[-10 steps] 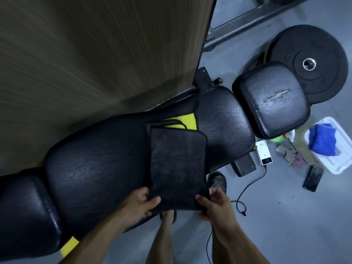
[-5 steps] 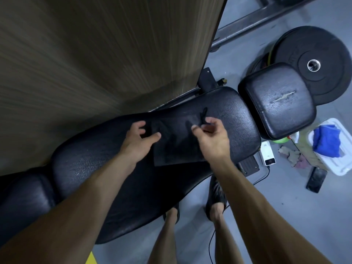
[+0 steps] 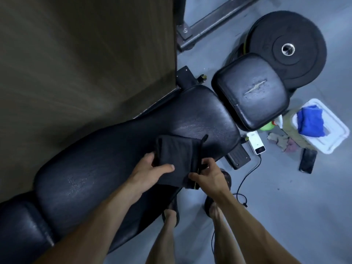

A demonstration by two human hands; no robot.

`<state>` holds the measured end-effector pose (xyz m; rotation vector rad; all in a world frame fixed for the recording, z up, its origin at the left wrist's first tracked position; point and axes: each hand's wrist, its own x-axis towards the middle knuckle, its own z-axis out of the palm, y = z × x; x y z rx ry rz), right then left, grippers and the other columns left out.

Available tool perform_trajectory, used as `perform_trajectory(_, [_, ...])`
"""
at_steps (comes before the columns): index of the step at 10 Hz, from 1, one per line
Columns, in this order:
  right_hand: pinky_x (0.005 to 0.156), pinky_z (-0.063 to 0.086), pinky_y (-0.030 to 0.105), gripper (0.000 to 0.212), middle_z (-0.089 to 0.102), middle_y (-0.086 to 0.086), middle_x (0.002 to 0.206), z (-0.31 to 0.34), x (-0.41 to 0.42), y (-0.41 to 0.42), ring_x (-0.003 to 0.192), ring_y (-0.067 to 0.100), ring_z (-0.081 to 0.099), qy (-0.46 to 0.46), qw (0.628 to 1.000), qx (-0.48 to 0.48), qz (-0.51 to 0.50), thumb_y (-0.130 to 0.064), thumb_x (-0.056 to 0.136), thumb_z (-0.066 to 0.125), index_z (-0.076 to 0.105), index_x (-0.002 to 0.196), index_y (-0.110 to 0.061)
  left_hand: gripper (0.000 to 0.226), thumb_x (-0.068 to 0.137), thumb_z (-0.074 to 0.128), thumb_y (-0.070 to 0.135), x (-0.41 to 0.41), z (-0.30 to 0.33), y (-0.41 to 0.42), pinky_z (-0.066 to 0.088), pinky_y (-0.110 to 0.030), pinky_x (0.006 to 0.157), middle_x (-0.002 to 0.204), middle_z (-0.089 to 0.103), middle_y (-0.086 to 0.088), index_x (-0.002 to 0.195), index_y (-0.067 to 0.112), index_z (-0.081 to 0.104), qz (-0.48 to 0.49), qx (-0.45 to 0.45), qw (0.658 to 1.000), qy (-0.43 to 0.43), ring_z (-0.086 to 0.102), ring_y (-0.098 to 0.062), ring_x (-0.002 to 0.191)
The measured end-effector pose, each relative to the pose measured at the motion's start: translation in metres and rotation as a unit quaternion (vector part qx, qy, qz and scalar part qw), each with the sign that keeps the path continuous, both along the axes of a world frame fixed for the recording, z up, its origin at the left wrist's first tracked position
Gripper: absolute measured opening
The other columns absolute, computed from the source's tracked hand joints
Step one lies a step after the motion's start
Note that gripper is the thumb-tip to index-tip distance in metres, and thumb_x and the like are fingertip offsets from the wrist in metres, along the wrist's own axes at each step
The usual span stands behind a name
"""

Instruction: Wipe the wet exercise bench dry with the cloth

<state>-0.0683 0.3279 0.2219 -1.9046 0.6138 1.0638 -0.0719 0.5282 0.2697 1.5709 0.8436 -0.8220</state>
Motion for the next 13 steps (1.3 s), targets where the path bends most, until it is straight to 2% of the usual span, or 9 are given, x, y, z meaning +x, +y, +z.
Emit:
perform_trajectory(1, [0.095, 0.057, 0.040, 0.034, 0.072, 0.001, 0.115, 0.009, -0.006, -0.044, 0.101, 0.009, 0.069, 0.067, 0.983, 0.106, -0.136, -0.040, 0.089, 0.076, 0.063, 0.117, -0.024, 0.033, 0.074, 0.080, 0.024, 0.021, 0.018, -0.038, 0.050, -0.020, 0.083, 0.102, 0.073, 0.016, 0.101, 0.040, 0.067, -0.121, -0.031, 0.992, -0.025, 0.067, 0.003, 0.094])
perform_trajectory(2, [0.114, 0.041, 0.049, 0.055, 0.066, -0.002, 0.138, 0.023, -0.007, -0.088, 0.129, 0.018, 0.060, 0.123, 0.917, 0.247, -0.288, -0.059, 0.089, 0.067, 0.064, 0.134, -0.028, 0.036, 0.078, 0.077, 0.012, 0.046, 0.032, -0.082, 0.051, -0.033, 0.093, 0.111, 0.075, 0.003, 0.110, 0.029, 0.071, -0.144, -0.151, 0.978, 0.015, 0.069, -0.013, 0.106])
perform_trajectory(4, [0.082, 0.063, 0.047, 0.059, 0.072, 0.019, 0.124, 0.039, -0.016, -0.190, 0.107, 0.035, 0.073, 0.167, 0.750, 0.338, -0.544, -0.054, 0.089, 0.051, 0.078, 0.114, -0.008, 0.044, 0.077, 0.066, 0.011, 0.098, 0.021, -0.194, 0.050, -0.039, 0.094, 0.120, 0.069, -0.017, 0.121, 0.006, 0.064, -0.184, -0.252, 0.947, 0.083, 0.066, -0.031, 0.110])
perform_trajectory(6, [0.074, 0.064, 0.041, 0.043, 0.072, 0.017, 0.124, 0.006, -0.008, -0.296, 0.108, 0.033, 0.072, 0.086, 0.717, 0.235, -0.651, -0.023, 0.093, 0.064, 0.063, 0.133, -0.005, 0.016, 0.091, 0.064, 0.011, 0.135, -0.034, -0.319, 0.055, -0.035, 0.083, 0.101, 0.074, -0.006, 0.107, 0.010, 0.066, -0.277, -0.049, 0.959, 0.028, 0.069, -0.019, 0.085])
perform_trajectory(7, [0.067, 0.063, 0.033, 0.040, 0.073, 0.014, 0.124, -0.022, 0.005, -0.350, 0.105, 0.031, 0.074, 0.029, 0.667, 0.160, -0.727, -0.016, 0.097, 0.065, 0.061, 0.136, -0.008, 0.016, 0.093, 0.057, 0.005, 0.146, -0.051, -0.368, 0.047, -0.028, 0.065, 0.099, 0.069, -0.013, 0.108, 0.009, 0.062, -0.276, -0.018, 0.961, 0.008, 0.061, -0.019, 0.073])
perform_trajectory(9, [0.080, 0.060, 0.047, 0.040, 0.068, 0.010, 0.124, -0.060, 0.069, -0.453, 0.086, 0.022, 0.070, -0.063, 0.571, 0.071, -0.816, -0.003, 0.097, 0.065, 0.057, 0.135, -0.011, 0.013, 0.089, 0.062, 0.010, 0.150, -0.066, -0.418, 0.047, -0.027, 0.067, 0.096, 0.075, -0.006, 0.099, 0.018, 0.067, -0.318, -0.018, 0.947, 0.032, 0.067, -0.016, 0.076])
perform_trajectory(11, [0.047, 0.059, 0.038, 0.040, 0.069, 0.013, 0.128, -0.076, 0.130, -0.539, 0.087, 0.027, 0.072, -0.128, 0.532, 0.120, -0.828, -0.014, 0.100, 0.064, 0.057, 0.139, -0.010, 0.014, 0.091, 0.060, 0.009, 0.142, -0.078, -0.428, 0.048, -0.028, 0.067, 0.093, 0.076, -0.002, 0.097, 0.020, 0.067, -0.344, -0.009, 0.938, 0.042, 0.067, -0.012, 0.072])
perform_trajectory(12, [0.048, 0.059, 0.038, 0.035, 0.071, 0.012, 0.124, -0.075, 0.139, -0.552, 0.088, 0.026, 0.073, -0.115, 0.549, 0.131, -0.818, -0.020, 0.103, 0.059, 0.057, 0.137, -0.011, 0.015, 0.094, 0.057, 0.009, 0.142, -0.079, -0.427, 0.049, -0.026, 0.068, 0.093, 0.076, 0.001, 0.100, 0.018, 0.067, -0.356, -0.002, 0.934, 0.042, 0.067, -0.009, 0.072])
perform_trajectory(13, [0.061, 0.064, 0.041, 0.038, 0.068, 0.009, 0.113, -0.076, 0.125, -0.538, 0.105, 0.027, 0.069, -0.042, 0.612, 0.105, -0.783, -0.023, 0.110, 0.040, 0.048, 0.144, -0.009, 0.015, 0.094, 0.057, 0.009, 0.144, -0.074, -0.425, 0.050, -0.027, 0.069, 0.091, 0.076, 0.002, 0.100, 0.019, 0.067, -0.361, 0.008, 0.932, 0.040, 0.068, -0.009, 0.073])
